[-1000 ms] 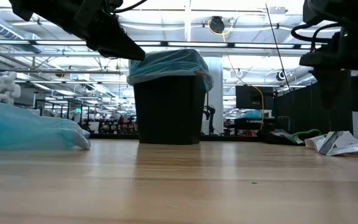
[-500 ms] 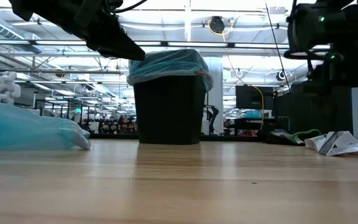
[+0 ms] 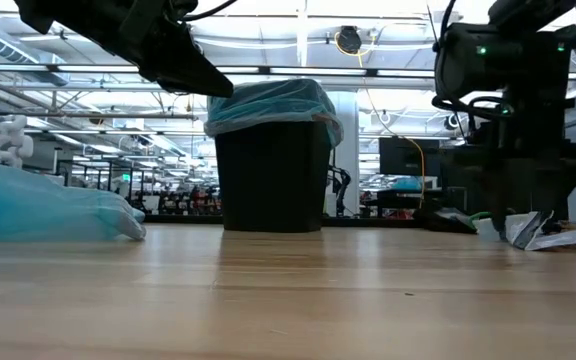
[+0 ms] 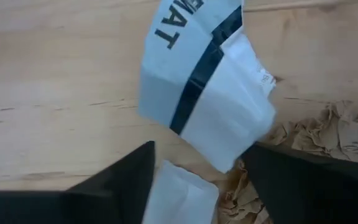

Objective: Place trash/remove bag and relplace
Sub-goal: Put the white paper into the trash bin

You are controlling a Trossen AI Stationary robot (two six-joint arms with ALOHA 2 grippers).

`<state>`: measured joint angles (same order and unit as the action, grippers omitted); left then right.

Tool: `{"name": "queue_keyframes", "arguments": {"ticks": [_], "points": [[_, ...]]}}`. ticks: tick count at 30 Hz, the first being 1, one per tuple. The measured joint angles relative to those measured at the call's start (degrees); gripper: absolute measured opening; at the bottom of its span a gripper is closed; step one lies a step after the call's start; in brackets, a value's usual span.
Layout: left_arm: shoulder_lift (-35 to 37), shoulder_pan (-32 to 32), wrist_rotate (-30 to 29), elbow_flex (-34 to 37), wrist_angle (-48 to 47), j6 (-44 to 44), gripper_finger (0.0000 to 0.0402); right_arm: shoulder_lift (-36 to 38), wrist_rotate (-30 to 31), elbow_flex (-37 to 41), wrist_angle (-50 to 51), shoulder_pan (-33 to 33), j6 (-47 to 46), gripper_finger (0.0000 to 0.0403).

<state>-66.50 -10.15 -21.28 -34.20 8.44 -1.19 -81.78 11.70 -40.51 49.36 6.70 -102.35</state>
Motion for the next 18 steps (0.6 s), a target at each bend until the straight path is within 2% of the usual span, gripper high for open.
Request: {"name": "queue_keyframes", "arguments": {"ticks": [9,18], "points": [[0.00,0.00,0.00,0.00,0.05,-0.01,0.0141,0.74,1.73,0.00,-1.26,0.02,7.38,0.0016],[0.00,0.00,0.00,0.00,0.06,0.02,0.0141,0.74,3.56,0.00,-3.38,0.02,11.49,0.0001]]}}
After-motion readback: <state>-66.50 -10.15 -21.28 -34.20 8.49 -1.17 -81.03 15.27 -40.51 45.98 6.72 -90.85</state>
